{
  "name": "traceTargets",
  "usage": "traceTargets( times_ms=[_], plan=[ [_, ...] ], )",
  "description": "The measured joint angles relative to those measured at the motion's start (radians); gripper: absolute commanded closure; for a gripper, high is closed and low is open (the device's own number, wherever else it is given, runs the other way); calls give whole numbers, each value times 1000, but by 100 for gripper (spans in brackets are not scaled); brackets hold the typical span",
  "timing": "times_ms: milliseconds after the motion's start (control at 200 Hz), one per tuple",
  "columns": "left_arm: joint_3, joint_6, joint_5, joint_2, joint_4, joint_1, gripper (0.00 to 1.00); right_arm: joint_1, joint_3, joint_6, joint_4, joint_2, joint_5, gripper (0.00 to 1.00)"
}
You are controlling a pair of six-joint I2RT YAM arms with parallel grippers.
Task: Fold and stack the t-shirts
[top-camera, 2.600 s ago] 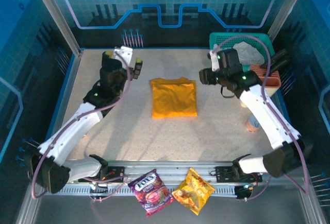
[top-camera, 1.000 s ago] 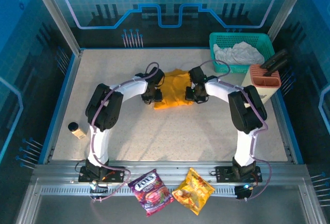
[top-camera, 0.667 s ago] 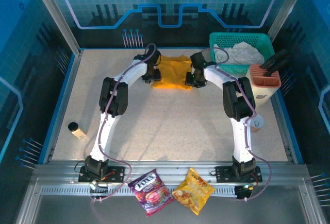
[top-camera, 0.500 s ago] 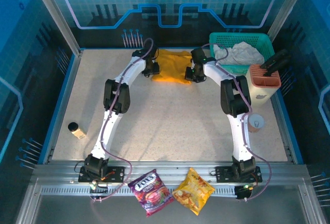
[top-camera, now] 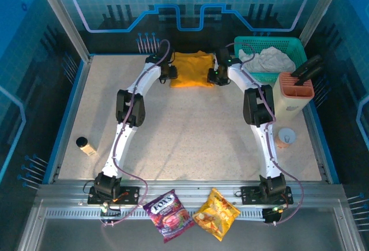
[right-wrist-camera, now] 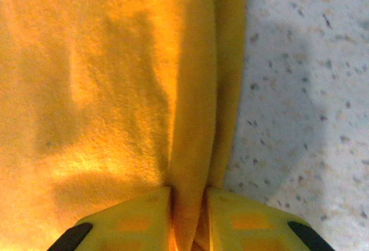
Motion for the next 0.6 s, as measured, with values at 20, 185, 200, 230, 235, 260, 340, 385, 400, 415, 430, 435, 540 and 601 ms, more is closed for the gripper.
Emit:
traceTargets(
  times_ms=[20, 185, 200, 230, 235, 260, 340, 385, 400, 415, 430, 435, 540, 601],
  plan=[
    [0, 5, -8, -1, 3, 1, 54, 0, -7, 4, -4, -8, 1, 65],
    [-1, 55, -51, -56, 10, 2, 42, 0, -45, -49, -76, -97, 11, 49],
    [-1, 54, -52, -66, 11, 2, 40, 0, -46, -61, -82, -108, 12, 48],
    [-2, 67, -55, -93, 12, 2, 36, 0, -46, -73, -93, -137, 14, 46],
    [-2, 67, -55, -100, 13, 2, 34, 0, -46, -77, -94, -140, 14, 46],
    [-2, 82, -58, -125, 14, 2, 28, 0, -46, -87, -103, -170, 17, 44],
    [-3, 106, -61, -236, 25, 2, 2, 0, -43, -129, -126, -267, 19, 41],
    [-7, 127, -63, -310, 34, 2, 1, 0, -42, -150, -134, -333, 20, 37],
    [-11, 132, -64, -337, 40, 2, 1, 0, -42, -158, -136, -353, 19, 34],
    [-14, 136, -64, -365, 43, 2, 1, 0, -42, -165, -138, -376, 20, 32],
    [-23, 143, -64, -402, 50, 2, 1, 0, -46, -172, -137, -401, 20, 30],
    [-25, 143, -64, -409, 52, 2, 1, 0, -47, -176, -137, -407, 20, 29],
    [-145, 169, -64, -642, 122, 2, 1, 0, -171, -217, -75, -613, 31, 19],
    [-296, 177, -63, -806, 198, 2, 1, 0, -316, -229, -8, -758, 47, 0]
  ],
)
